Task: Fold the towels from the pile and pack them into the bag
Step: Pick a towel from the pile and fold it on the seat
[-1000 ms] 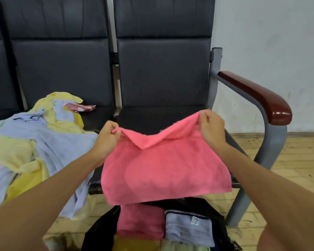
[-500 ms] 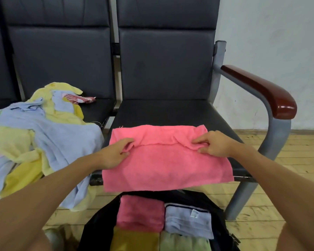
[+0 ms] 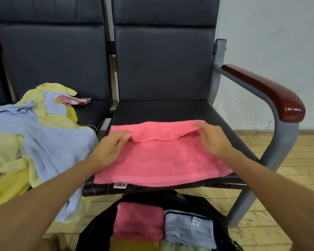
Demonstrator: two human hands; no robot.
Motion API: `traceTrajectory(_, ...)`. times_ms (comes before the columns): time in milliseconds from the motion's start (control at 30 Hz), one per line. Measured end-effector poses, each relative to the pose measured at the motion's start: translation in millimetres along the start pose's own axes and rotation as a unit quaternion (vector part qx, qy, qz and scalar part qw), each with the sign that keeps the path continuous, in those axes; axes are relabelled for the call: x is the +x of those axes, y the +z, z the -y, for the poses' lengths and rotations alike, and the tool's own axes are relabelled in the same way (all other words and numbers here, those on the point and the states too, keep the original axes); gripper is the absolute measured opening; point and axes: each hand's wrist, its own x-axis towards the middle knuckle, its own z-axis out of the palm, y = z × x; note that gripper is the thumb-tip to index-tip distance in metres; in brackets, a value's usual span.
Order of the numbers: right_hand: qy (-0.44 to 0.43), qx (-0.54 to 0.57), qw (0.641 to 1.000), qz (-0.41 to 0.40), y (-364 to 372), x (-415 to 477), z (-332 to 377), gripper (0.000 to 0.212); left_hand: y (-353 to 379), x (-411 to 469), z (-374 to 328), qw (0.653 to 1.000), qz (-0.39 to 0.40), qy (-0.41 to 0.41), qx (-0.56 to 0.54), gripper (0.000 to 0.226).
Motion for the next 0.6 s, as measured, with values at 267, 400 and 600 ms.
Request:
traceTrajectory(267, -0.002, 0.043, 0.997, -0.067, -47.9, -26.3, 5.7, 0.03, -52.0, -32.3, -27.4, 0.998, -0.036, 0.014, -0.059, 0.026)
traceTrajectory(400, -0.033, 0.007, 0.999, 0.004, -65.7, -48.7, 2.6, 0.025, -65.4, -54.1, -32.9, 0.999, 0.026, -0.001, -0.033, 0.025)
traceTrajectory(600, -0.05, -0.012, 0.994, 0.098, -79.1, -64.8, -11.7, 0.025, -65.8, -62.6, -31.1, 0.987, 0.09, -0.062, -0.114, 0.037)
